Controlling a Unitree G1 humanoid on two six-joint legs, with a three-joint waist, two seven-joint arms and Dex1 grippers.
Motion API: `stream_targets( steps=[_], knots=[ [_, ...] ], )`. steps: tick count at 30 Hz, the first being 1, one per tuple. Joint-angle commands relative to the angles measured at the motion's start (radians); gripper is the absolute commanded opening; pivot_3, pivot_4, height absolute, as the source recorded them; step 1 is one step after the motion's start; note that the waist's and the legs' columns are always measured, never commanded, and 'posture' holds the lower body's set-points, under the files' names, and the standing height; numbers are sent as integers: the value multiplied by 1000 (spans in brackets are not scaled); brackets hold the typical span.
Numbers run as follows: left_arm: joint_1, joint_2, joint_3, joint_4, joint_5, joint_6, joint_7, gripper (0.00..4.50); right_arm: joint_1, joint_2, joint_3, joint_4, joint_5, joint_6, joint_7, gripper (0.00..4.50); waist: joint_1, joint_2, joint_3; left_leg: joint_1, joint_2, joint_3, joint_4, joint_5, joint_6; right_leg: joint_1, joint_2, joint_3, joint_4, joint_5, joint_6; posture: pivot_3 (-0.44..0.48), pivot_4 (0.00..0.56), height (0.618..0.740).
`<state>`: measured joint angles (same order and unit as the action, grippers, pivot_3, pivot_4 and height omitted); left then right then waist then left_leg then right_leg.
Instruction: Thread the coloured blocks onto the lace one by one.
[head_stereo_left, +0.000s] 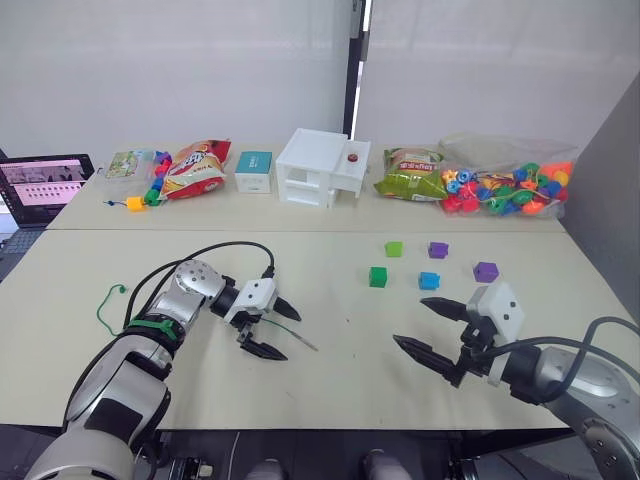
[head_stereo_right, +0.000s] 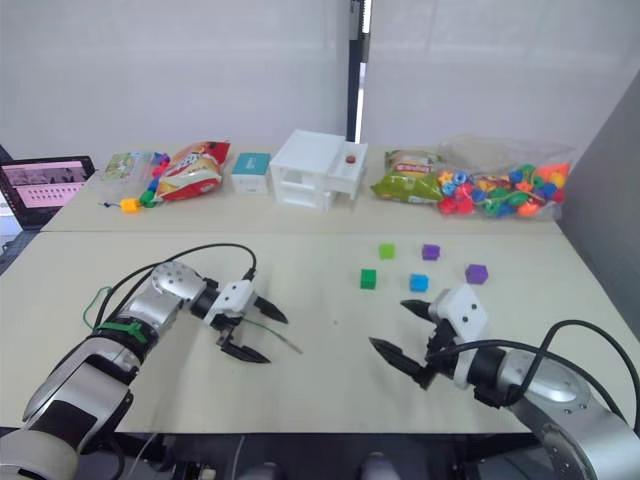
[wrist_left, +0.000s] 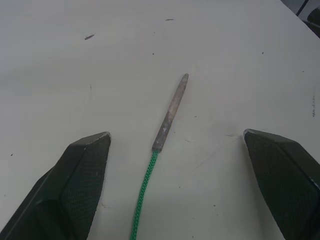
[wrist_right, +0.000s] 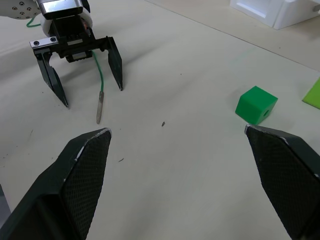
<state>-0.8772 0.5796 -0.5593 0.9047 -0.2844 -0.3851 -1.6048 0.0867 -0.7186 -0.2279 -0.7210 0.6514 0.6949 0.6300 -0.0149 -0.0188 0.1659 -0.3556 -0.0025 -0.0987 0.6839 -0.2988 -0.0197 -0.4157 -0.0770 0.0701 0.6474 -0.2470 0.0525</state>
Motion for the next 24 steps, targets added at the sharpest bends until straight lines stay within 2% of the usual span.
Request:
stream_targets(
  steps=[1, 2, 13, 20, 24],
  knots=[
    [16, -11, -68, 20, 10, -5, -10, 3926, -1, -2, -42, -39, 28, -5, -11, 4500, -1, 0, 0, 1, 0, 0, 0, 0, 0, 2, 0, 0, 0, 0, 0, 0, 150, 740],
    [14, -17, -70, 23, 2, -2, -10, 3694, 0, -3, -45, -40, 28, -5, -12, 4500, -1, 0, 0, 3, 0, 0, 0, 0, 1, 3, 0, 0, -1, 0, 0, 0, 150, 740],
    [-4, -54, -89, 82, 18, -24, -10, 26, -17, -7, -47, -37, 30, -2, -23, 4500, -3, 0, 0, 3, 0, -2, 0, -1, 1, 5, 1, -1, -2, 0, 1, 0, 150, 740],
    [-27, -50, -64, 95, 7, -10, -10, 26, -16, 2, -42, -41, 25, -6, -36, 4500, -3, 0, 0, 4, 0, -2, 0, -1, 1, 7, 1, -1, -2, 0, 1, 0, 150, 740],
    [-37, 12, -33, -30, -50, 72, -10, 26, 32, 39, -74, -54, 13, -12, -89, 4500, -4, -1, 0, 4, 0, -3, 0, -1, 1, 7, 1, -1, -2, 0, 1, 0, 150, 740]
  ],
)
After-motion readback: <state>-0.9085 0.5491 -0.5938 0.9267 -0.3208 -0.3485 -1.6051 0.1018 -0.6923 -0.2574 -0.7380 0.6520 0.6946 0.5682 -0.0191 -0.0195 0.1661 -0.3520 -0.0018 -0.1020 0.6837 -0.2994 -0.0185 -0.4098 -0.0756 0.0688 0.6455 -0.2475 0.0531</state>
